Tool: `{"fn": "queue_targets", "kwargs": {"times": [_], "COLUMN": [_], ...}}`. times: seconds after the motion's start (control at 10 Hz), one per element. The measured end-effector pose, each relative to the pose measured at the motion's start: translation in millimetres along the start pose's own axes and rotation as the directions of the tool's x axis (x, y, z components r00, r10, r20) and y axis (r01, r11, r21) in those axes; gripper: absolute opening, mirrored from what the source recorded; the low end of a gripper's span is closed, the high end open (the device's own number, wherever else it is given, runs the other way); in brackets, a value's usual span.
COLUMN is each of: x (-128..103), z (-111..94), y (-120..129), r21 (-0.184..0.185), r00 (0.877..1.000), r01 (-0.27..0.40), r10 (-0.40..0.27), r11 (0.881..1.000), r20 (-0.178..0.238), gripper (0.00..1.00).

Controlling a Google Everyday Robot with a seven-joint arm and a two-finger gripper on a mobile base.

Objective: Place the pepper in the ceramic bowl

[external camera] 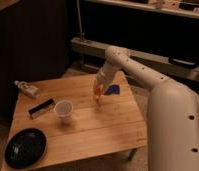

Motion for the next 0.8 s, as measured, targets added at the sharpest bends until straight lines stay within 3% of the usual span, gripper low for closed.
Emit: {"fn": "queue_targets", "kwargs": {"times": [0.2,0.4,0.6,0.8], "x": [-30.6,-61.2,-103.0,-142.9], "z": [-10.5,-6.8,0.4,7.8], "y": [-57.8,-99.9,-140.4,-170.5], "r21": [0.033,0.065,0.105,0.139], "r00": [0.991,0.967,0.919,0.86], "r01": [0.132,0.242,0.365,0.462], "r10": [-0.133,-0.246,-0.376,-0.481], "r11": [0.991,0.968,0.925,0.876], "r20": [0.029,0.065,0.118,0.172], "gripper": [0.2,0.2,0.2,0.2]}}
